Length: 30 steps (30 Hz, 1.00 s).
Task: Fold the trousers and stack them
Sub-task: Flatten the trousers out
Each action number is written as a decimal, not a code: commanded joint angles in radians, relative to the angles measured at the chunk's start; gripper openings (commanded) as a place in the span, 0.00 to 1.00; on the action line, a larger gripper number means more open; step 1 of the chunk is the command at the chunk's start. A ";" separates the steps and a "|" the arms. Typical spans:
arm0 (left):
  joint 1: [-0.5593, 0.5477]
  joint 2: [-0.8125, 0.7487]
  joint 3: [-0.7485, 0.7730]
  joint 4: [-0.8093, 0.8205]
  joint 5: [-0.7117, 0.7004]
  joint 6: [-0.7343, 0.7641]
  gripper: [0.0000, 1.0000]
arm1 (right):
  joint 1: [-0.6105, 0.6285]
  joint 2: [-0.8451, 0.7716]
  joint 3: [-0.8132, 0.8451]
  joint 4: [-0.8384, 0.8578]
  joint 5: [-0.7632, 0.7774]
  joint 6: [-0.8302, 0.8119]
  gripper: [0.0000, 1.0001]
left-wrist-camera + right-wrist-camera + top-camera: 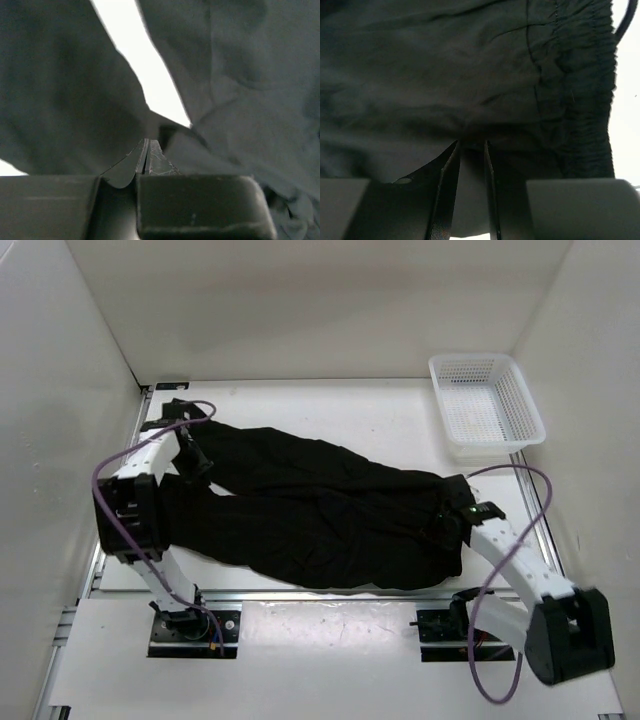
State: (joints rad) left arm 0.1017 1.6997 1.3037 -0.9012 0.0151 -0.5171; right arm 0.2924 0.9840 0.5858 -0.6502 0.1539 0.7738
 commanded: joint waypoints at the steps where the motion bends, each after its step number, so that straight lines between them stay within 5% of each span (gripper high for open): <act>1: -0.036 0.080 0.034 0.088 0.017 -0.041 0.11 | 0.008 0.135 0.055 0.067 -0.001 0.067 0.31; 8: -0.091 0.296 0.230 0.068 -0.006 0.002 0.11 | -0.041 0.488 0.152 0.208 -0.028 0.053 0.30; 19: -0.109 0.453 0.607 -0.051 -0.018 0.054 0.12 | -0.084 0.503 0.339 0.143 0.073 0.022 0.34; 22: -0.131 0.318 0.617 -0.051 -0.062 0.055 0.36 | -0.084 0.399 0.371 0.092 0.128 -0.004 0.42; 23: -0.131 0.277 0.617 -0.067 -0.081 0.042 0.59 | -0.084 0.368 0.371 0.069 0.140 -0.013 0.62; 24: -0.131 0.190 0.599 -0.067 -0.095 0.042 1.00 | -0.084 0.313 0.371 0.058 0.156 -0.027 0.73; 27: -0.131 0.019 0.508 -0.067 -0.138 0.019 1.00 | -0.084 0.228 0.381 0.009 0.176 -0.057 0.89; 30: -0.097 -0.134 0.329 -0.067 -0.181 -0.061 0.83 | -0.084 0.092 0.370 -0.035 0.185 -0.068 0.92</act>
State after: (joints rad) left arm -0.0238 1.7313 1.7401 -0.9249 -0.0933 -0.5182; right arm 0.2111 1.1610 0.9390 -0.5957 0.2897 0.7410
